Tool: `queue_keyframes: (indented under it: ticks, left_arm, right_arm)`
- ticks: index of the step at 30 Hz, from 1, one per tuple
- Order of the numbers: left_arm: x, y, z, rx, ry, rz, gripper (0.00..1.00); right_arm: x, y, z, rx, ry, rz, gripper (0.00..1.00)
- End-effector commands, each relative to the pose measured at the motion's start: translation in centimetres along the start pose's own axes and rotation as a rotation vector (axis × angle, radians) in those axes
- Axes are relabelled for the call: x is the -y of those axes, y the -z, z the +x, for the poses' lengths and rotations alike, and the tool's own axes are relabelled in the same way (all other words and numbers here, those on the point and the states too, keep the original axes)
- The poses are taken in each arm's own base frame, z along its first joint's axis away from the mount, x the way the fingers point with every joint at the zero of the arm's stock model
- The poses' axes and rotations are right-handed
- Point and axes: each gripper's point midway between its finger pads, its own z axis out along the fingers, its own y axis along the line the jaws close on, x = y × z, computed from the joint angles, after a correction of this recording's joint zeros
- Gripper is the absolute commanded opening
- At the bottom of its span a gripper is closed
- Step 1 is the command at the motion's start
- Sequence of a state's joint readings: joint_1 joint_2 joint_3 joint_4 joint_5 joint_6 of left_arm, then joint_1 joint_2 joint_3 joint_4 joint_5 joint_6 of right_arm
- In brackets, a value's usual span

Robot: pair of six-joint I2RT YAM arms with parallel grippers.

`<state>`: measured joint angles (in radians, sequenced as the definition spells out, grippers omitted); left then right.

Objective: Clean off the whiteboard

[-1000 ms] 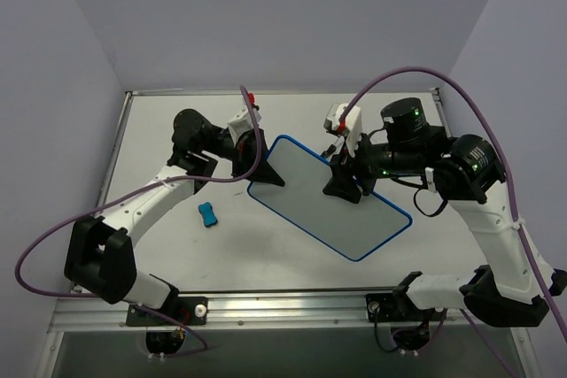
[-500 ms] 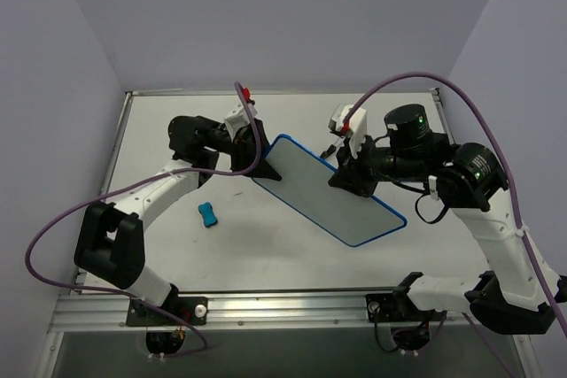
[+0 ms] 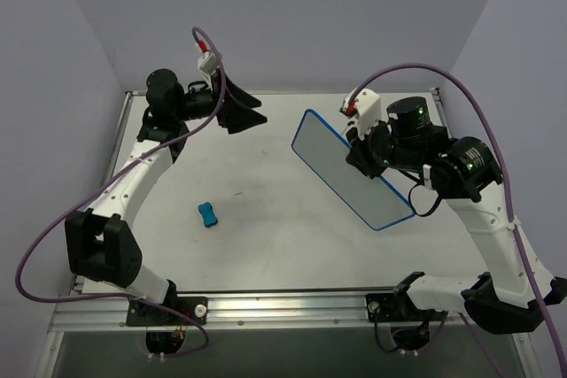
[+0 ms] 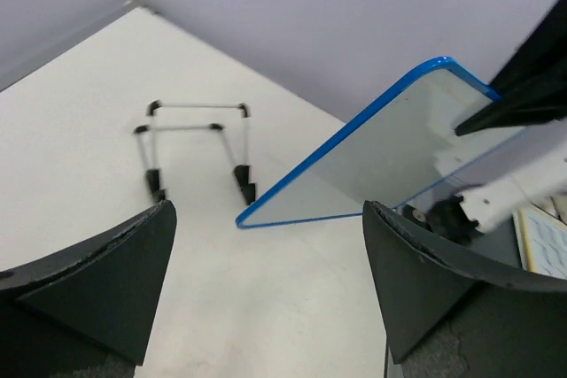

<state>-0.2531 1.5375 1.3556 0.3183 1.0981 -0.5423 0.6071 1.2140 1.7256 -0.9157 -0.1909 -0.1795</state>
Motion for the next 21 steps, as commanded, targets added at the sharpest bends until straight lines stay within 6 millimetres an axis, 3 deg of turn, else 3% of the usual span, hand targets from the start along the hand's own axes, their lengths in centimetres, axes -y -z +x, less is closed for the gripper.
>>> queue_keyframes:
  ticks: [1, 3, 5, 6, 7, 8, 10, 11, 14, 15, 16, 21]
  left_arm:
    - [-4.4, 3.0, 2.3, -0.15, 0.054, -0.417, 0.94]
    - [-6.1, 4.7, 2.1, -0.147, 0.086, -0.588, 0.94]
    - [-5.3, 6.0, 2.2, -0.137, 0.087, -0.646, 0.94]
    - [-5.0, 6.5, 2.1, -0.118, 0.085, -0.679, 0.94]
    - [-3.1, 7.0, 1.1, -0.077, 0.045, -0.674, 0.94]
    - [-2.8, 7.4, 2.5, -0.09, 0.062, -0.682, 0.94]
    - [0.0, 8.2, 2.6, -0.078, 0.024, -0.676, 0.94]
    - [0.8, 8.1, 4.2, -0.107, 0.031, -0.664, 0.94]
    - [4.2, 8.9, 5.7, -0.12, -0.02, -0.65, 0.94]
    - [4.7, 9.0, 7.7, -0.157, -0.018, -0.638, 0.94]
    - [5.9, 9.7, 7.7, -0.138, -0.035, -0.636, 0.94]
    - [6.5, 11.7, 12.7, -0.194, -0.021, -0.641, 0.94]
  right_arm:
    - [3.7, -1.5, -2.8, 0.095, -0.022, 0.084, 0.0]
    - [4.5, -3.0, -3.1, 0.076, -0.023, 0.088, 0.0]
    - [6.1, -3.9, -3.6, 0.089, -0.034, 0.092, 0.0]
    - [5.8, -5.0, -3.9, 0.094, -0.042, 0.021, 0.0]
    - [6.4, -5.5, -3.9, 0.097, -0.041, 0.005, 0.0]
    - [8.1, -5.7, -3.5, 0.089, -0.044, 0.024, 0.0]
    - [9.0, -7.0, -3.3, 0.064, -0.046, -0.014, 0.0]
    - [10.1, -7.2, -3.1, 0.053, -0.056, 0.001, 0.0]
    - [12.2, -8.2, -3.9, 0.101, -0.091, -0.016, 0.0]
    - [13.9, -8.5, -3.4, 0.1, -0.136, 0.002, 0.0]
    - [14.5, -8.5, -3.6, 0.113, -0.142, -0.002, 0.0]
    - [16.3, -11.1, -1.9, 0.038, -0.176, -0.067, 0.0]
